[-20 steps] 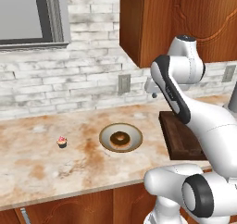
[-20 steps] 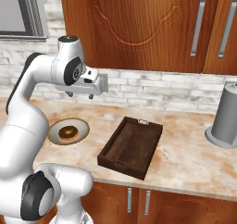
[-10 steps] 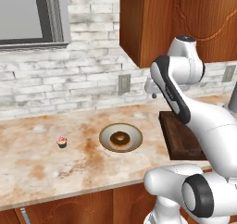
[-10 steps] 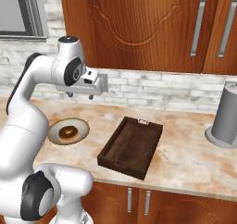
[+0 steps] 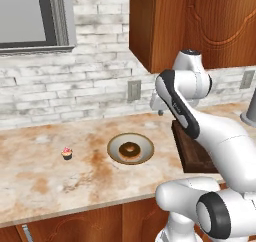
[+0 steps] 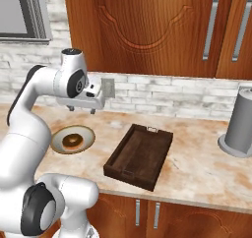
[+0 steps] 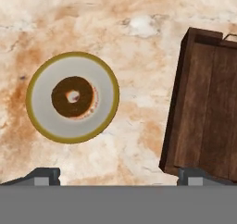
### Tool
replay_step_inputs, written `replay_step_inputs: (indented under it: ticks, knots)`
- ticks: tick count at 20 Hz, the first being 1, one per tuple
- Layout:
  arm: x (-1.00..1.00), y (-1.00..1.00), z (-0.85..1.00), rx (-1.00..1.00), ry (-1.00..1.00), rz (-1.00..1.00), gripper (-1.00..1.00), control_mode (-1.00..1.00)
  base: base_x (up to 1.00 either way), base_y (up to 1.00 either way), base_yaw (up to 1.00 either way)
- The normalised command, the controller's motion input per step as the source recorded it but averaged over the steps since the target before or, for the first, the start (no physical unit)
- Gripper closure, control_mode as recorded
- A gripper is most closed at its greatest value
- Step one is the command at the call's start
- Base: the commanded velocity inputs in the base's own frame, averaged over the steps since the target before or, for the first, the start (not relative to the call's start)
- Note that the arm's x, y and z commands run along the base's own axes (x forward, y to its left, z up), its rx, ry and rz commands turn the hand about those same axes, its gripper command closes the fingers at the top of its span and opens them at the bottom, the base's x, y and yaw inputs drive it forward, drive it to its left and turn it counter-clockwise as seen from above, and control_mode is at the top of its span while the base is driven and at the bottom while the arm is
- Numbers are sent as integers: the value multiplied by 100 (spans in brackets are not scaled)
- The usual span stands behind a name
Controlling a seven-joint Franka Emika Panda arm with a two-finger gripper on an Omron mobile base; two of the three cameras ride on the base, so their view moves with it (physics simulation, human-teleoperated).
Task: Place the bowl with donut and the cupcake onto the tray.
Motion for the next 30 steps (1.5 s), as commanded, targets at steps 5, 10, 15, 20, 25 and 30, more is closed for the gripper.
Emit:
replay_step_inputs:
  ticks: [5, 10, 15, 20, 25, 30]
  knots:
    - [0, 0, -31, 16, 10, -5, -100, -100, 0, 0, 0]
    - [6, 0, -32, 12, 5, -5, -100, -100, 0, 0, 0]
    - [32, 0, -27, 7, 1, -5, -100, -100, 0, 0, 0]
    - [34, 0, -29, 6, 0, -7, -100, -100, 0, 0, 0]
    - [27, 0, -30, 7, 0, -6, -100, -100, 0, 0, 0]
    - [19, 0, -30, 9, 0, -3, -100, -100, 0, 0, 0]
